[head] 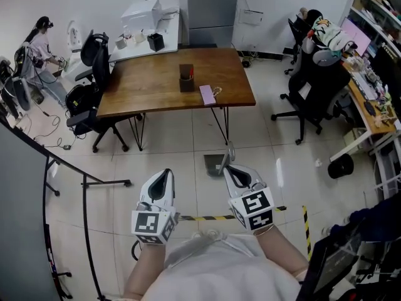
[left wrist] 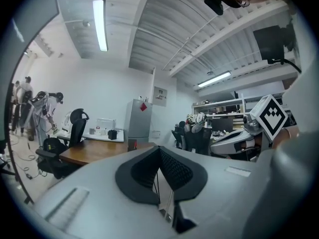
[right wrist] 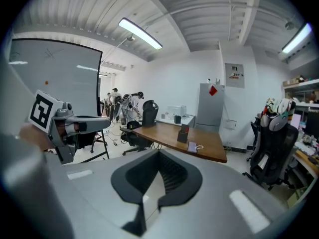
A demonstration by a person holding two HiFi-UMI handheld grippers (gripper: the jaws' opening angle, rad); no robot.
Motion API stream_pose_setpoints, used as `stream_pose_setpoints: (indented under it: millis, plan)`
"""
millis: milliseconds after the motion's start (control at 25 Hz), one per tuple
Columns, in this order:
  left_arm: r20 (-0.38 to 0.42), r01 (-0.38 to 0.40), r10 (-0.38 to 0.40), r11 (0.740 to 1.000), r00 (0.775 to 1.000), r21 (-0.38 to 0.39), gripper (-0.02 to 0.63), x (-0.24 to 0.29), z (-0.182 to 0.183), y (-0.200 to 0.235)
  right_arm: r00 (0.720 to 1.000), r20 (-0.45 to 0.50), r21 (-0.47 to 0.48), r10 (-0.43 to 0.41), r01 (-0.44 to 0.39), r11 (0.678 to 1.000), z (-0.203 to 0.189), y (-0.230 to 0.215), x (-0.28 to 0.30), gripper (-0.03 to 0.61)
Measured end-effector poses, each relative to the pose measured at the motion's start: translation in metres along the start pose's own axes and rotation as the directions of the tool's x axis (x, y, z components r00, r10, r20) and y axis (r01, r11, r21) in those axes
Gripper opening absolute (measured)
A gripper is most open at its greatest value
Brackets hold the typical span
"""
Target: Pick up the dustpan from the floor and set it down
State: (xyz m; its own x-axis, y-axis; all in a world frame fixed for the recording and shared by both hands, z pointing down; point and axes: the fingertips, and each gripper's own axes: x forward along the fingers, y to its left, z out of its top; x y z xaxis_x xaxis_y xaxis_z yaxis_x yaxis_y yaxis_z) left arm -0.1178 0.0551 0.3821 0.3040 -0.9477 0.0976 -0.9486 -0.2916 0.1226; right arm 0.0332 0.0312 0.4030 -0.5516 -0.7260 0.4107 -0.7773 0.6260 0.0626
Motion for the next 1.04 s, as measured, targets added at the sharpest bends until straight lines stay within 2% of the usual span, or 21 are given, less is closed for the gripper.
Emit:
stream_pose_setpoints:
  millis: [280,520,1040]
  plan:
    - [0.051,0.012,-0.011,1.000,0.999,-0.023,0.014,-0.005,0.012,0.005,1.000,0.014,-0.023,0.000,0.001,1.000,0.009,0.005,-0.002,0.002]
    - [0.070,0.036,-0.036,0.999,0.997,0.000,0.014,0.001,0.016,-0.002,0.999,0.023,-0.013,-0.026,0.027,1.000,0.011,-0.010,-0.004,0.002]
    - [0.073,0.039,-0.039,0.999,0.997,0.009,0.014,0.002,0.025,0.003,0.999,0.030,-0.042,-0.017,0.018,0.999,0.027,-0.001,0.006,0.002]
